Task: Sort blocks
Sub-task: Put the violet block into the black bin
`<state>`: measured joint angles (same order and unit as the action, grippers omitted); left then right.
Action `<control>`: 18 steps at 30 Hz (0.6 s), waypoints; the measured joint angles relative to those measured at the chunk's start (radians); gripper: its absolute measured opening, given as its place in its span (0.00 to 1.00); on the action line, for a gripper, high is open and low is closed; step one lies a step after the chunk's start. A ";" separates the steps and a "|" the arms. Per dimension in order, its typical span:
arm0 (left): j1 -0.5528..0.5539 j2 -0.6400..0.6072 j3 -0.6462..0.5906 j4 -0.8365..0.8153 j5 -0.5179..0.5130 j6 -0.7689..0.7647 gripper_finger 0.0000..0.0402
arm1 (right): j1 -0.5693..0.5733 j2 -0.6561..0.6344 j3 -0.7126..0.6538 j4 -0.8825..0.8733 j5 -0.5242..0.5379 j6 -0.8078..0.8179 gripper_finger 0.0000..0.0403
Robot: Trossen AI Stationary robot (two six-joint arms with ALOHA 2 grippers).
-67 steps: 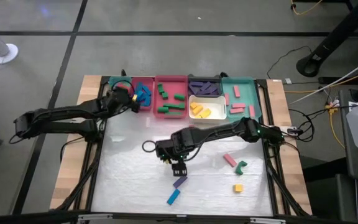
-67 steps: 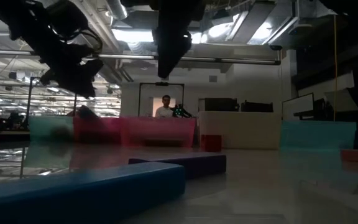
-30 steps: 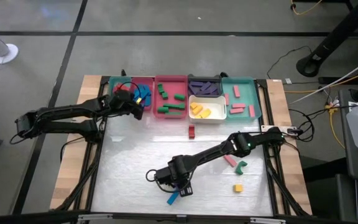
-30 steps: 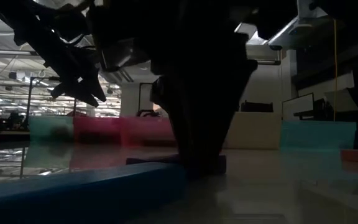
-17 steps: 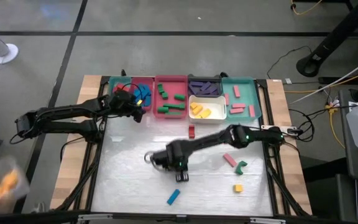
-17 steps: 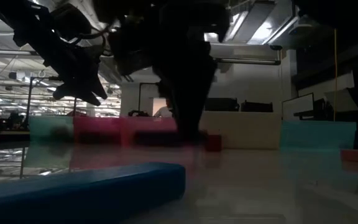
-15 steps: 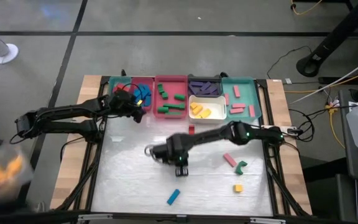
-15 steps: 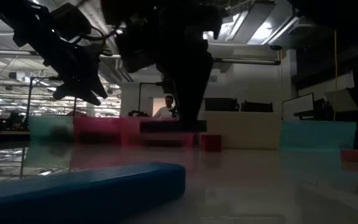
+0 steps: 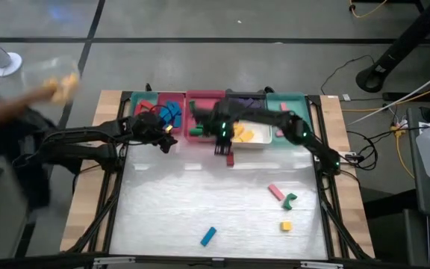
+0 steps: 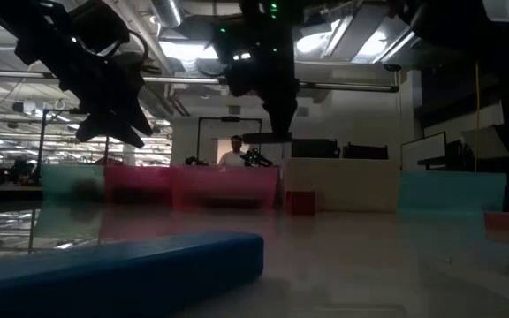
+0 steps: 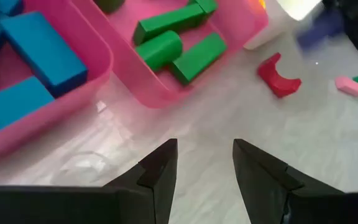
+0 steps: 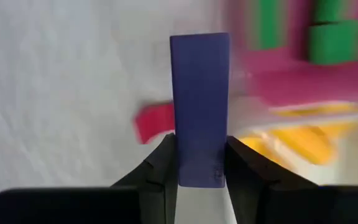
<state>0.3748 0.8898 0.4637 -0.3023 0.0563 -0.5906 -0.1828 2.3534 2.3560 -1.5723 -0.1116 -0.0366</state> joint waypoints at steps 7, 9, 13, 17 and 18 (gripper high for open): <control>-0.041 0.000 0.000 0.000 0.000 -0.063 0.36 | -0.207 -0.046 0.000 0.001 0.068 -0.056 0.27; -0.058 0.000 0.000 0.000 0.000 -0.064 0.36 | -0.264 -0.053 0.000 0.001 0.082 -0.073 0.27; -0.111 0.000 0.000 0.024 0.000 -0.059 0.36 | -0.366 -0.052 0.000 0.001 0.087 -0.077 0.27; -0.186 0.000 0.000 0.122 0.000 -0.063 0.36 | -0.438 -0.052 -0.006 0.003 0.075 -0.077 0.27; -0.206 0.000 0.000 0.158 0.000 -0.063 0.36 | -0.450 -0.052 -0.011 0.003 0.075 -0.077 0.27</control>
<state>0.1688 0.8902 0.4633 -0.1441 0.0563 -0.6537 -0.6329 2.3013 2.3452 -1.5695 -0.0368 -0.1139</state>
